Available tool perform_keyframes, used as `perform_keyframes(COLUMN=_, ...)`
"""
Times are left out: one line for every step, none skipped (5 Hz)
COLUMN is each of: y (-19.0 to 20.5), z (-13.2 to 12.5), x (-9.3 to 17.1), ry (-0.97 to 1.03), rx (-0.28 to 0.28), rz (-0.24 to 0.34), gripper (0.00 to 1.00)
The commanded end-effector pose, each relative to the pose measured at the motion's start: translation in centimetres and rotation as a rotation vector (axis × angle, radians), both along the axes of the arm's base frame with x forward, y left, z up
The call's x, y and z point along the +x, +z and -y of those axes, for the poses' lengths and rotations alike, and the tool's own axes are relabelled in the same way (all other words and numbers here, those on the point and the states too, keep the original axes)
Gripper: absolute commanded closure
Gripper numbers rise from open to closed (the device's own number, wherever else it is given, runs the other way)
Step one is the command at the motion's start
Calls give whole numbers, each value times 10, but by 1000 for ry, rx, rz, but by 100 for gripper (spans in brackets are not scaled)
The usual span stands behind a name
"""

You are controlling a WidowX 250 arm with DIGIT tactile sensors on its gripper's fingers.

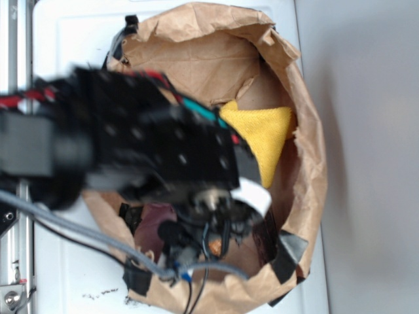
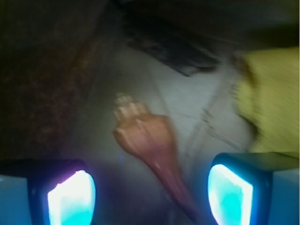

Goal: Grab the shell.

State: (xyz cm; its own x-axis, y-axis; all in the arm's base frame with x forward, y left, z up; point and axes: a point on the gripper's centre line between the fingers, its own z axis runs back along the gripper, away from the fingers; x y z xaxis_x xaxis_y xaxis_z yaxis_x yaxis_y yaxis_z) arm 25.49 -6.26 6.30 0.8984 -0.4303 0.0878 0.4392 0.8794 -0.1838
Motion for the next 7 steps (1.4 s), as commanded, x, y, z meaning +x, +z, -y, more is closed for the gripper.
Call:
perform_keyframes(y=-37, z=36, x=1, ry=-89, rx=20, rz=12, gripper=0)
perform_keyframes(y=-53, z=32, x=3, ry=-51, rx=82, rz=-9, gripper=13)
perform_keyframes(y=-47, z=20, x=4, ry=-1, rx=89, rz=-1, gripper=100)
perform_keyframes(y=-17, z=-6, x=10, ry=87, rx=42, rz=10, gripper=100)
perform_keyframes(y=9, z=-41, x=16, ry=207, rx=-3, rz=13, gripper=100)
perform_keyframes(y=43, z=-77, x=13, ry=337, rx=-25, rz=48, gripper=100)
perform_keyframes(y=83, z=-84, x=6, ry=437, rx=19, rz=103, gripper=100)
